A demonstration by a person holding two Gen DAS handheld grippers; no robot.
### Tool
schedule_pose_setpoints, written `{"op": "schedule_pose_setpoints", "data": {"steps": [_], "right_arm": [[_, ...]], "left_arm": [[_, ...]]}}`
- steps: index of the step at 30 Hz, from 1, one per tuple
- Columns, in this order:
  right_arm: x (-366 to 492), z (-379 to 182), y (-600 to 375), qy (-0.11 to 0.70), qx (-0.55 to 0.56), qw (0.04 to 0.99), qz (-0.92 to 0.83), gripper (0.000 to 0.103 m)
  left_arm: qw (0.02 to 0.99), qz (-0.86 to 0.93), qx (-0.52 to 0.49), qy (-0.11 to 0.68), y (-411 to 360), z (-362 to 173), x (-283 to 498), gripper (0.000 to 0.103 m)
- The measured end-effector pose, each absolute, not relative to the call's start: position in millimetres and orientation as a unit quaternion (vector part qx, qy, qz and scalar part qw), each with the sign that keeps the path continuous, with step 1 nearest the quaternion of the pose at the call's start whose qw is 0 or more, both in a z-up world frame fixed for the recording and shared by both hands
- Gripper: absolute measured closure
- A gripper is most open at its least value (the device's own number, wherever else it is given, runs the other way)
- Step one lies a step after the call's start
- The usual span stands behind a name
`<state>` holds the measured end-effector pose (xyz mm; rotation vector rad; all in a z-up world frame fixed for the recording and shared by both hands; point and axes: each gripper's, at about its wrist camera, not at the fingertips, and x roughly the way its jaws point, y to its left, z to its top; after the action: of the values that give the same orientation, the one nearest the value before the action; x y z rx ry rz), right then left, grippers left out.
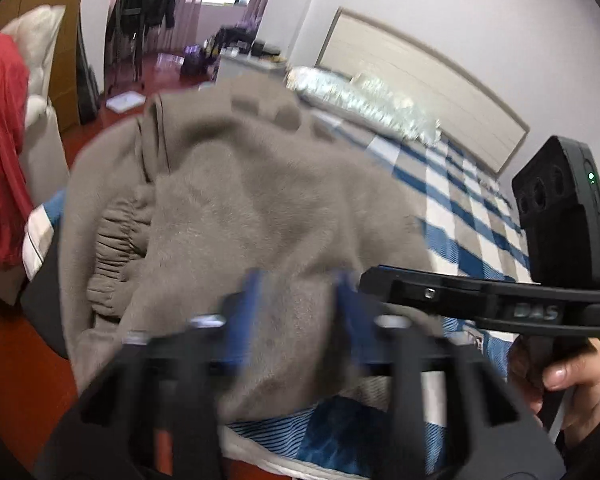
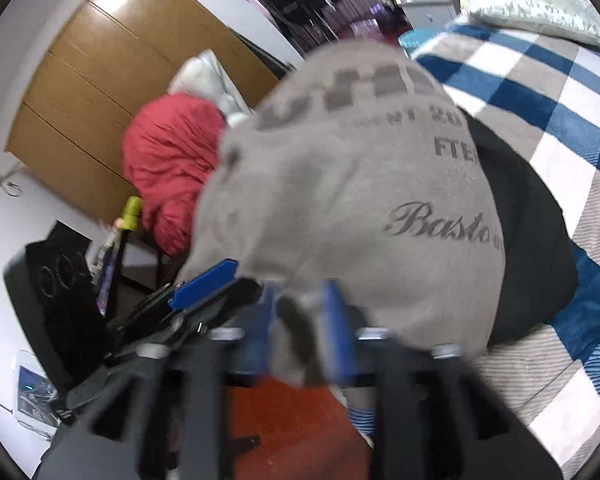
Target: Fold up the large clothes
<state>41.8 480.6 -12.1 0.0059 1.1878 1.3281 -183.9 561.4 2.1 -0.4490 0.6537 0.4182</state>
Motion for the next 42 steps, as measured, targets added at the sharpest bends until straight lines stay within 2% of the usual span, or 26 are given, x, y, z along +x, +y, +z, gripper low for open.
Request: {"op": "schedule_pose_setpoints", "data": {"steps": [1,2,3,6,10,11,15,21,42], "right_arm": [[39,-6,474,0.510,0.007,0.634,0.581,0.038],[34,1,466,0.500,0.011,0.639,0.584,0.032],[29,9,455,0.487,0.015,0.643,0.591,0.025],[13,25,429,0.462,0.016,0.649,0.604,0.014],[-7,34,401,0.432,0.018,0.666,0.608,0.005],[-12,36,395,0.424,0.016,0.674,0.604,0.005],[-25,39,379,0.411,0.007,0.689,0.597,0.005],[-30,37,364,0.414,0.023,0.687,0.597,0.005],[-49,43,362,0.367,-0.024,0.698,0.615,0.005]], "left_arm": [[0.905,0.212,-0.208,0.305,556,8,-192,0.029],[0.908,0.216,-0.205,0.296,551,12,-197,0.023],[0.913,0.215,-0.204,0.281,544,19,-208,0.022],[0.918,0.223,-0.191,0.268,523,29,-225,0.014],[0.925,0.240,-0.148,0.255,490,38,-244,0.011],[0.925,0.246,-0.141,0.252,485,38,-247,0.007],[0.926,0.272,-0.116,0.236,469,43,-261,0.007],[0.922,0.279,-0.132,0.233,464,48,-278,0.007],[0.918,0.284,-0.140,0.239,455,57,-291,0.007]]}}
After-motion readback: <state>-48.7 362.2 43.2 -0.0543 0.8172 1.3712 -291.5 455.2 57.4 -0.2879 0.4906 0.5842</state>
